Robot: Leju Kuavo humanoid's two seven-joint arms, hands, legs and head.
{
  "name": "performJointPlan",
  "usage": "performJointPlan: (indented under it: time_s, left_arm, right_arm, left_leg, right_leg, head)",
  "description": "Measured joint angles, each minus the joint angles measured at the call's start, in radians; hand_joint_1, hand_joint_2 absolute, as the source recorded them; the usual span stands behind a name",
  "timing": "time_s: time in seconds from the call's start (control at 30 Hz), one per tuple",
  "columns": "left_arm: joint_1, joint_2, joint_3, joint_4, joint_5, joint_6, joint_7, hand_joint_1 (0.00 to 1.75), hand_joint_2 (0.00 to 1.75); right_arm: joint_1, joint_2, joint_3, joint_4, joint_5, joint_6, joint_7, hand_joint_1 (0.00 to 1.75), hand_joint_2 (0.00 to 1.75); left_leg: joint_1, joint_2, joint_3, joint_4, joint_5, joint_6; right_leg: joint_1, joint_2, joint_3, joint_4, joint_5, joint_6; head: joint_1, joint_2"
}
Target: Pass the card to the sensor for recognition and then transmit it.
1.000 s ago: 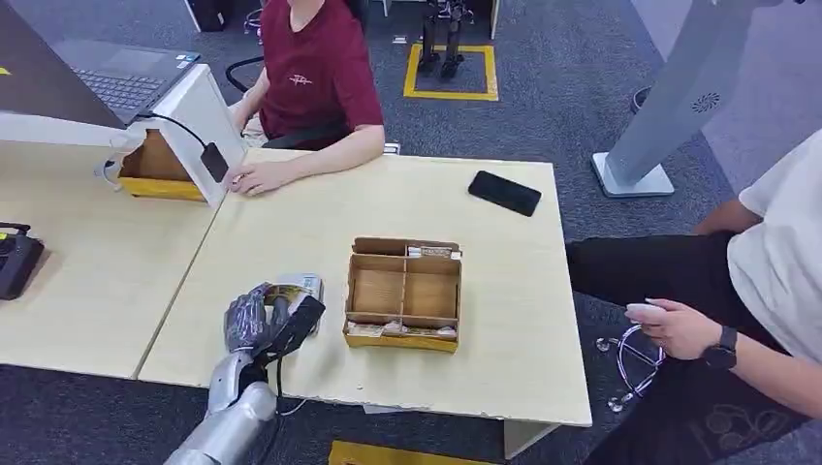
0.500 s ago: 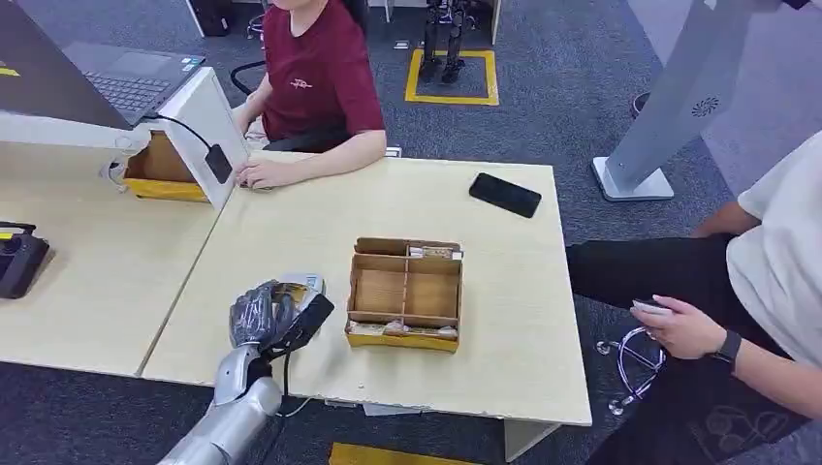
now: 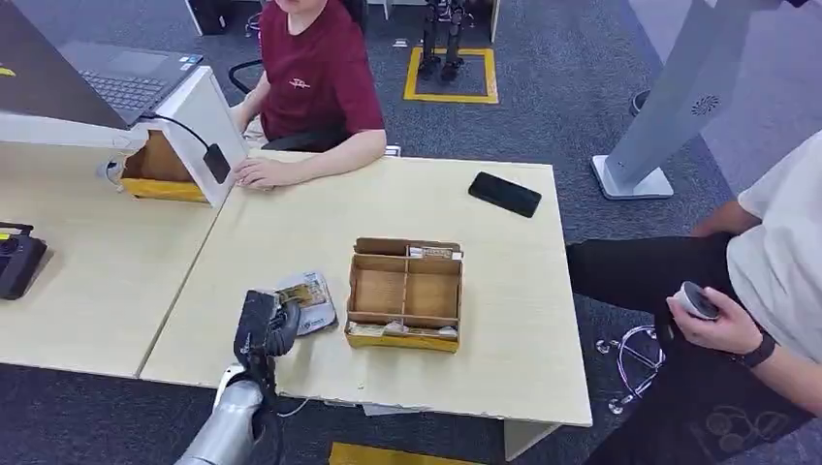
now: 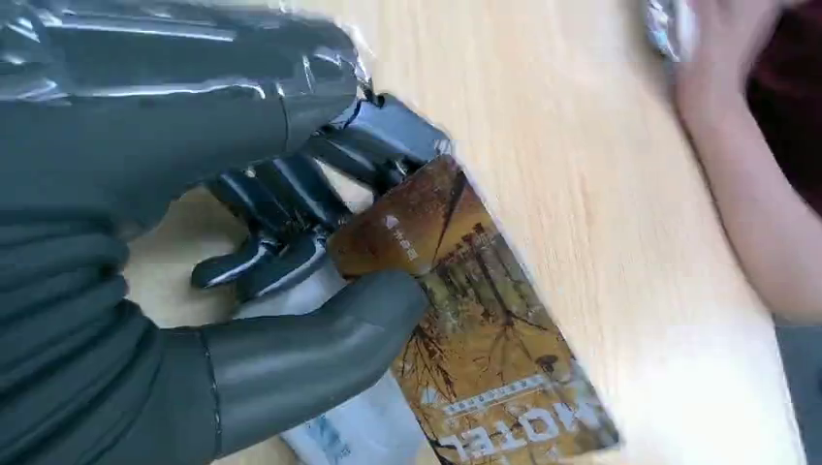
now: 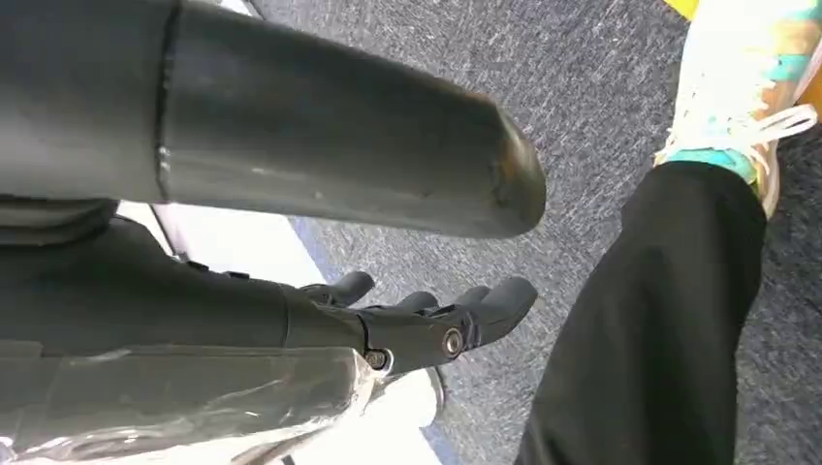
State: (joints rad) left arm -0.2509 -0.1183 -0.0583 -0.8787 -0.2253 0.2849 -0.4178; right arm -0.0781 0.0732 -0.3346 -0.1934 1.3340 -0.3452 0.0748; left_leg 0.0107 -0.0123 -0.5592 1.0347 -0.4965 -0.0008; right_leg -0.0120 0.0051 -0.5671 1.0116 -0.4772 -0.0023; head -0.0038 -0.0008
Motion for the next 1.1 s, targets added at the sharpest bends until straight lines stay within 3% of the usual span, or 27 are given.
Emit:
performJointPlan:
  time_s: [0.23, 0.4, 0.53, 0.63, 0.7, 0.77, 0.87, 1.1]
  left_arm:
    - [0.072, -0.008, 0.025, -0.237, 0.180, 0.056, -0.101, 1.75, 1.75]
    - [0.081, -0.017, 0.048, -0.342, 0.202, 0.113, -0.153, 1.75, 1.75]
    - [0.079, -0.016, 0.058, -0.368, 0.191, 0.145, -0.170, 1.75, 1.75]
    - [0.068, -0.014, 0.065, -0.368, 0.136, 0.207, -0.189, 1.75, 1.75]
    - [0.052, -0.004, 0.067, -0.363, 0.042, 0.302, -0.204, 1.75, 1.75]
    - [0.029, 0.006, 0.070, -0.338, -0.096, 0.387, -0.210, 1.75, 1.75]
    - [-0.015, 0.010, 0.145, -0.290, -0.406, 0.409, -0.236, 1.75, 1.75]
    - [-0.024, 0.009, 0.157, -0.285, -0.432, 0.410, -0.240, 1.75, 1.75]
  right_arm:
    - [0.002, 0.000, -0.001, 0.000, 0.019, 0.000, 0.000, 0.00, 0.00]
    - [-0.001, 0.000, -0.001, 0.000, 0.035, 0.002, 0.003, 0.00, 0.00]
    - [-0.006, 0.000, -0.001, 0.000, 0.042, 0.005, 0.003, 0.00, 0.00]
    - [-0.009, 0.000, 0.000, 0.000, 0.054, 0.014, 0.003, 0.00, 0.00]
    - [-0.013, 0.000, 0.002, 0.000, 0.061, 0.025, 0.003, 0.00, 0.00]
    - [-0.019, 0.000, 0.005, 0.000, 0.074, 0.035, 0.003, 0.00, 0.00]
    - [-0.028, 0.000, 0.009, -0.001, 0.091, 0.048, 0.000, 0.00, 0.00]
    - [-0.031, 0.000, 0.010, -0.001, 0.091, 0.049, 0.000, 0.00, 0.00]
  left_leg:
    - [0.000, 0.000, -0.006, 0.000, 0.000, 0.000]
    - [0.000, 0.000, -0.008, 0.000, 0.000, 0.000]
    - [0.000, 0.000, -0.008, 0.000, 0.000, 0.000]
    - [0.000, 0.000, -0.008, 0.000, 0.000, 0.000]
    - [0.000, 0.000, -0.008, 0.000, 0.000, 0.000]
    - [0.000, 0.000, -0.008, 0.000, 0.000, 0.000]
    - [0.000, 0.000, -0.008, 0.000, 0.000, 0.000]
    - [0.000, 0.000, -0.008, 0.000, 0.000, 0.000]
  right_leg:
    - [0.000, 0.000, -0.005, 0.000, 0.000, 0.000]
    - [0.000, 0.000, -0.007, 0.000, 0.000, 0.000]
    - [0.000, 0.000, -0.007, 0.000, 0.000, 0.000]
    - [0.000, 0.000, -0.008, 0.000, 0.000, 0.000]
    - [0.000, 0.000, -0.008, 0.000, 0.000, 0.000]
    - [0.000, 0.000, -0.008, 0.000, 0.000, 0.000]
    - [0.000, 0.000, -0.008, 0.000, 0.000, 0.000]
    - [0.000, 0.000, -0.008, 0.000, 0.000, 0.000]
  head:
    - [0.000, 0.000]
    - [0.000, 0.000]
    - [0.000, 0.000]
    - [0.000, 0.000]
    - [0.000, 0.000]
    - [0.000, 0.000]
    - [0.000, 0.000]
    - [0.000, 0.000]
